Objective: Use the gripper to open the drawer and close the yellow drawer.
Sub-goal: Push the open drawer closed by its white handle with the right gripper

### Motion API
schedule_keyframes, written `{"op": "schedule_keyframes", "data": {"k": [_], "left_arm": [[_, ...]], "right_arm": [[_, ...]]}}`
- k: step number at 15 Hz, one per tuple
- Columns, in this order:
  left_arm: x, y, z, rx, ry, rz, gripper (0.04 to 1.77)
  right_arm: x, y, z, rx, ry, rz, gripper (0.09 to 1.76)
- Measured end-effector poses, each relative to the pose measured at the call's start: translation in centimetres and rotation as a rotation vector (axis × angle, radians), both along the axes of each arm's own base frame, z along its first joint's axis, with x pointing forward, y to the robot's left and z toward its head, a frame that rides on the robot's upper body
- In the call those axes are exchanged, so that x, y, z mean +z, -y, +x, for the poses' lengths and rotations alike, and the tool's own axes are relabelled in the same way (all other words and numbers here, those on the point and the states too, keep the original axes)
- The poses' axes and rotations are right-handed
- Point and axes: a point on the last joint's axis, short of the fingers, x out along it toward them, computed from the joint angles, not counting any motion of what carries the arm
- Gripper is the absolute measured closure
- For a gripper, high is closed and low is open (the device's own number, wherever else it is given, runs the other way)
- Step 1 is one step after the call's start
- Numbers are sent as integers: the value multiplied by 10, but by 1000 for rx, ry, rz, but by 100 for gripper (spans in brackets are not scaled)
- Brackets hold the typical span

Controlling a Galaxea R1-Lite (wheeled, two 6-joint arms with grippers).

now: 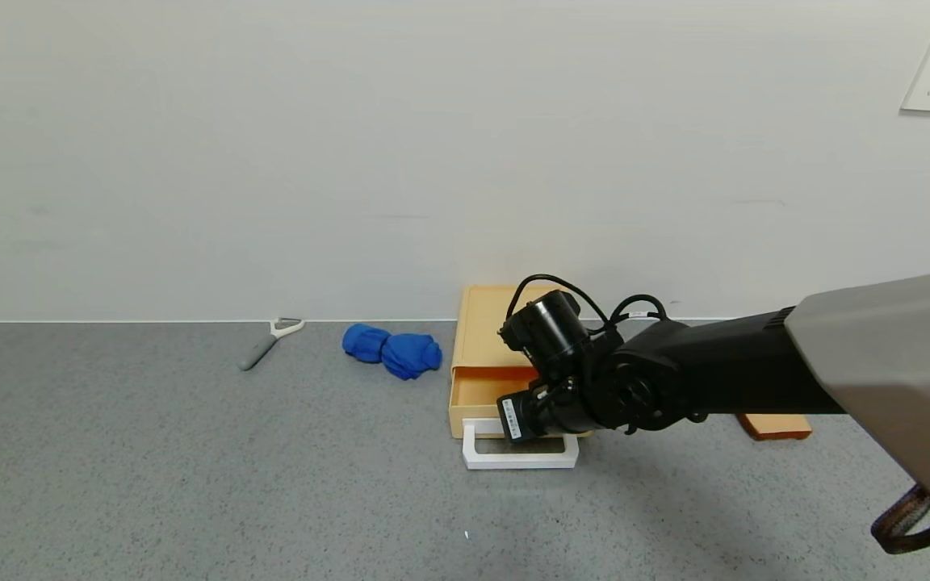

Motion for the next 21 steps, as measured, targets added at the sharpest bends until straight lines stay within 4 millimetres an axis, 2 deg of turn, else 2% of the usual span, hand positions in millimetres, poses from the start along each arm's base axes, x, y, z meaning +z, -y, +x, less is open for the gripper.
{"op": "schedule_keyframes", "data": {"k": [9, 21], "left_arm": [[0, 0, 0, 0, 0, 0, 9], [0, 0, 0, 0, 0, 0, 9]], "right_arm": [[-5, 6, 35, -41, 42, 15, 173], [-7, 6, 55, -58, 108, 13, 173]]}}
